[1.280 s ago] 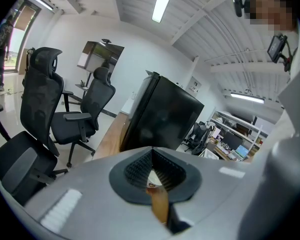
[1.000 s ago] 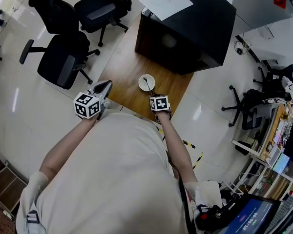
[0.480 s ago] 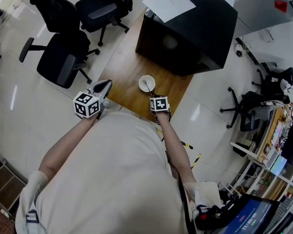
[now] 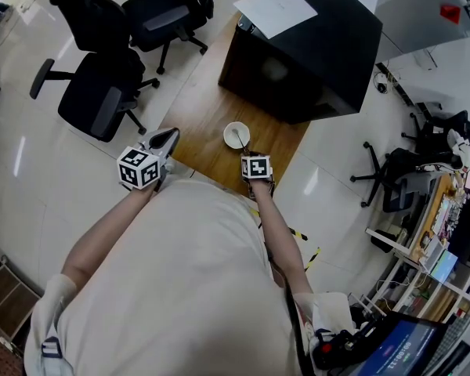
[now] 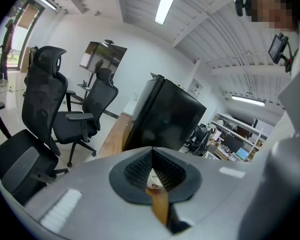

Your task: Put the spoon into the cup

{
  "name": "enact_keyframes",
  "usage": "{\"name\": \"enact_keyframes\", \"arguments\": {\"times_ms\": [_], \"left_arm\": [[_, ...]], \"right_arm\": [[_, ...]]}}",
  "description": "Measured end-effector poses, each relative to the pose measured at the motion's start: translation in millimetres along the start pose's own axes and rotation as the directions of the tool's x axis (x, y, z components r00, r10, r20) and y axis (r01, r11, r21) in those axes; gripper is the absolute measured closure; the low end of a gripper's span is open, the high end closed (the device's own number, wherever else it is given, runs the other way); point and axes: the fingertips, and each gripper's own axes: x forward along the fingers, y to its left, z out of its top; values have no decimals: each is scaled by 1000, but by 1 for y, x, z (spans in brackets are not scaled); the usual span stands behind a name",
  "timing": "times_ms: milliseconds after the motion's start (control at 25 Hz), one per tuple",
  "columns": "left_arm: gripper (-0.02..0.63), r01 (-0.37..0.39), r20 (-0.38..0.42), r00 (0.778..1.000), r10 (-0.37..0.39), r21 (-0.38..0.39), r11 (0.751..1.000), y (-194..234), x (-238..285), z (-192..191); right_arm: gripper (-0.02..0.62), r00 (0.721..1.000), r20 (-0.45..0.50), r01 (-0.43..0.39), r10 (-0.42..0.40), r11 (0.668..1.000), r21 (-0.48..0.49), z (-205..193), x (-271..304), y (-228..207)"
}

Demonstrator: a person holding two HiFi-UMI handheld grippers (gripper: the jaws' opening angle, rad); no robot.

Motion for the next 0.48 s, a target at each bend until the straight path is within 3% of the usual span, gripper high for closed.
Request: {"name": "enact_keyframes", "arguments": {"times_ms": [480], "left_arm": [[624, 22, 18, 1000, -21, -39, 999, 18, -16, 2]], "right_arm": [[466, 998, 17, 57, -58, 998, 33, 11, -1, 0]]}}
